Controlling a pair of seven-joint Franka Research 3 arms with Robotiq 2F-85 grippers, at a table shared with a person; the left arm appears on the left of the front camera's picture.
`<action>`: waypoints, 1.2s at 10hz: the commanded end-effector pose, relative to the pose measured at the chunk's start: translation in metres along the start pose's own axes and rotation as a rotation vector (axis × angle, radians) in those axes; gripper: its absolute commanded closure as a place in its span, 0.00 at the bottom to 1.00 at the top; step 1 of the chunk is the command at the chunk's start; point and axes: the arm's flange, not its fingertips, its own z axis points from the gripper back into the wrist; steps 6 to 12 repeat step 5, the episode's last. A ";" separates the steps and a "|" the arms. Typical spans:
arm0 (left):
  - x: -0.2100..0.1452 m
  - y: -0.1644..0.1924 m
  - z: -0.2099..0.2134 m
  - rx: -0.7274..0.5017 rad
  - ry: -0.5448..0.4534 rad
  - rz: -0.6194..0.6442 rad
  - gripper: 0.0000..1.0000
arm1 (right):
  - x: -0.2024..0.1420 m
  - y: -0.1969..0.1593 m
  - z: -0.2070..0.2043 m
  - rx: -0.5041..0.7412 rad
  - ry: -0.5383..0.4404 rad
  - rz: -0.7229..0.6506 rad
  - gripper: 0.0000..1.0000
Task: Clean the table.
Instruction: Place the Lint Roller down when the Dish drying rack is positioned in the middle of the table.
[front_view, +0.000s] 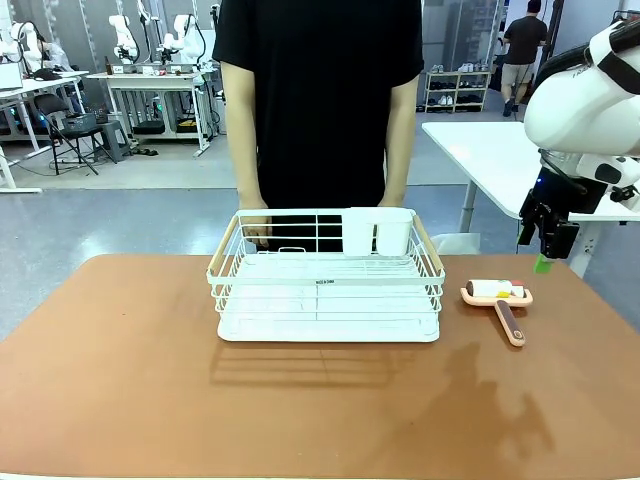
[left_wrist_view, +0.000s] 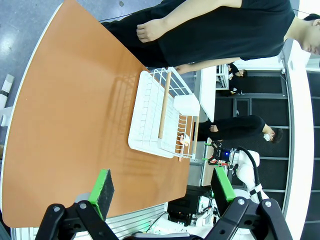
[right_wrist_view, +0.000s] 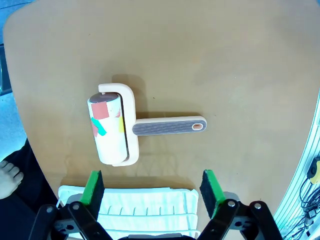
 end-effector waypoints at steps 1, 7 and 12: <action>0.000 0.000 0.004 -0.013 0.006 -0.023 0.00 | -0.002 -0.002 0.000 -0.005 -0.004 0.007 0.00; 0.000 0.000 0.004 -0.013 0.006 -0.023 0.00 | -0.002 -0.002 0.000 -0.005 -0.004 0.007 0.00; 0.000 0.000 0.004 -0.013 0.006 -0.023 0.00 | -0.002 -0.002 0.000 -0.005 -0.004 0.007 0.00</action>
